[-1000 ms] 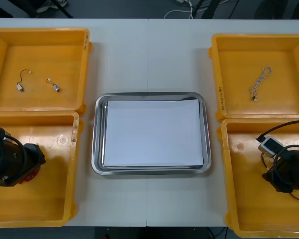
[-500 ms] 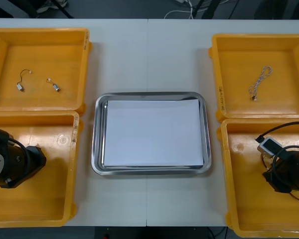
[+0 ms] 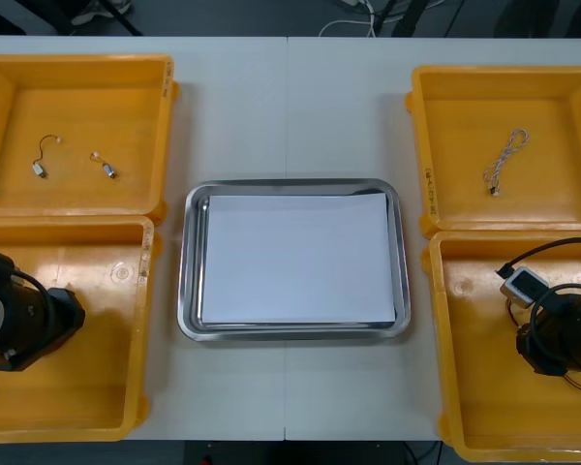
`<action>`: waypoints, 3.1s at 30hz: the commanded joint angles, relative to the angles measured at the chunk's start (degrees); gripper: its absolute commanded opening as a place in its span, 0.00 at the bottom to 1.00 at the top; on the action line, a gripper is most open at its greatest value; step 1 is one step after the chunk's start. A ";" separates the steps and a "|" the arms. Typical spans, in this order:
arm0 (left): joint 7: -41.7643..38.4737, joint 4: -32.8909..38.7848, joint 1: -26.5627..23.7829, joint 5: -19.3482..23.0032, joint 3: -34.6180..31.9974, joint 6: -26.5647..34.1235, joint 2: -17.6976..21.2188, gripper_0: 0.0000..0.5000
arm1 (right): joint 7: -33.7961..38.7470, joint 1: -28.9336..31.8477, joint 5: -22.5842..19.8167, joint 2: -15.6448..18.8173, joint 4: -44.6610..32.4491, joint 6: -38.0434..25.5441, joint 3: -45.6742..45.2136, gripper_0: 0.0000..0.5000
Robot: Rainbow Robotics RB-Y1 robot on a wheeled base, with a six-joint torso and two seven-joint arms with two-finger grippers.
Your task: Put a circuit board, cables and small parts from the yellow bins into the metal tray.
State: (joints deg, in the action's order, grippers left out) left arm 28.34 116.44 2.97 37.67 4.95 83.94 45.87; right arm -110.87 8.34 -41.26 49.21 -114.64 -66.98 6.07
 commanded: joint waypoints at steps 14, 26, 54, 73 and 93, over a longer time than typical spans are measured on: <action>5.06 5.20 -5.43 5.92 -11.72 15.99 -0.17 0.00 | 0.13 -5.44 -0.66 -0.43 -4.45 -14.32 -4.05 0.00; 8.75 8.10 -13.43 10.05 -12.60 24.69 1.68 0.00 | 0.48 -10.72 -8.48 -0.43 -6.47 -28.56 -12.05 0.00; 15.60 8.45 -36.28 20.42 0.50 26.06 3.52 0.00 | 2.77 -21.09 -15.78 -0.52 -8.93 -43.02 -25.58 0.00; 14.73 3.44 -47.01 18.23 17.02 26.06 -3.86 0.00 | 2.42 -28.47 -18.86 -0.52 -11.39 -43.02 -20.04 0.00; 12.79 2.03 -48.24 14.01 32.14 15.47 -7.55 0.00 | 2.77 -36.73 -21.23 -0.34 -13.68 -43.02 -3.26 0.00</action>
State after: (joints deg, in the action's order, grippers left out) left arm 39.52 118.17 -42.44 52.79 34.59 101.14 39.77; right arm -109.60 -25.39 -61.69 49.03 -126.46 -109.76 0.30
